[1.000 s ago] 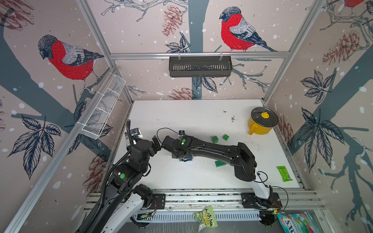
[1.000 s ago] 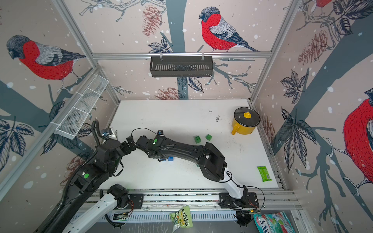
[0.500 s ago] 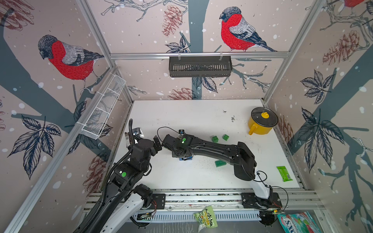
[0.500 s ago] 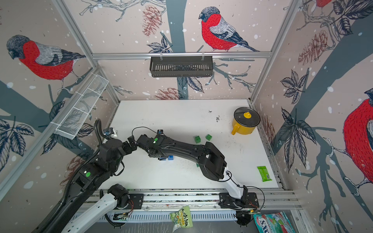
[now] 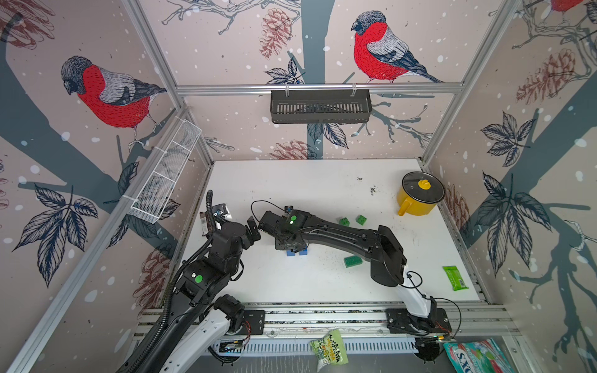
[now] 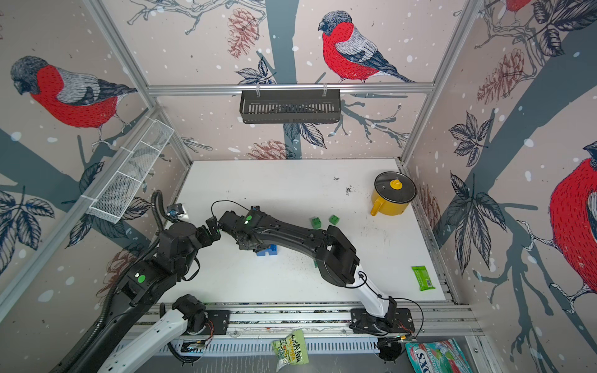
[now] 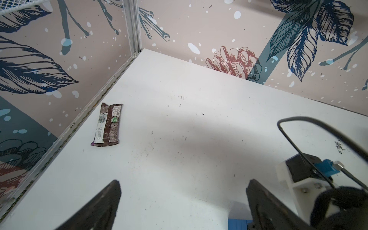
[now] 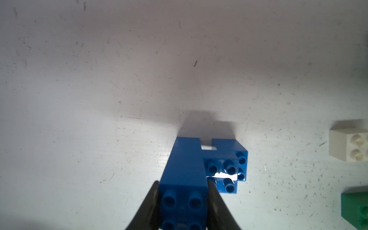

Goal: Assemble the letter h with lego
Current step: Assemble the lego brick with the lego brick.

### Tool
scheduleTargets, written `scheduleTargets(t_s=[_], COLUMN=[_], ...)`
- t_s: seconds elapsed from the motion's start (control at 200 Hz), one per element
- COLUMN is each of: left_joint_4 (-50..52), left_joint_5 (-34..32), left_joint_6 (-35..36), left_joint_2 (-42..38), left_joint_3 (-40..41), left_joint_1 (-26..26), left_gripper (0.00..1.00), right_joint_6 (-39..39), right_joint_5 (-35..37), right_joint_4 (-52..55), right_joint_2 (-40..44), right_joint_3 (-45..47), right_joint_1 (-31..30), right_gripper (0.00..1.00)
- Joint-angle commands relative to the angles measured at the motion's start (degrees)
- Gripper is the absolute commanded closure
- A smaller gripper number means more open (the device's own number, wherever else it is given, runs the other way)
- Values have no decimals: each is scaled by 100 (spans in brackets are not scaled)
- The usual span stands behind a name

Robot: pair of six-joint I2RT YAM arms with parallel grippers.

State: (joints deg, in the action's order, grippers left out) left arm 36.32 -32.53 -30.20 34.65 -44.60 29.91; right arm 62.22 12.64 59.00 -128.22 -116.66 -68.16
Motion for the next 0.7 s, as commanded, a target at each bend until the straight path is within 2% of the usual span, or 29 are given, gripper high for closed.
scheduleTargets(t_s=[0.0,0.14,0.32,0.455,0.565,0.695], left_joint_4=[-155,-153,-151,-168,-187,-191], left_joint_5=[-24,-25,-38,-51,-52,-14], left_joint_6=[-88,-87,-75,-87,-95,-113], left_joint_2=[5,10,31,75,100,210], left_joint_3=[-5,8,11,24,32,31], left_joint_1=[15,20,15,15,18,37], left_gripper=[2,2,2,1,2,2], right_joint_6=[-69,-104,-246,-371,-489,-706], right_joint_5=[-116,-78,-51,377,755,977], right_joint_4=[396,362,336,434,215,-495], right_joint_2=[-27,-18,-1,289,894,2072], right_joint_3=[12,-53,-263,-384,5,1204], right_joint_1=[-6,6,48,55,109,301], right_gripper=[58,42,32,0,0,0])
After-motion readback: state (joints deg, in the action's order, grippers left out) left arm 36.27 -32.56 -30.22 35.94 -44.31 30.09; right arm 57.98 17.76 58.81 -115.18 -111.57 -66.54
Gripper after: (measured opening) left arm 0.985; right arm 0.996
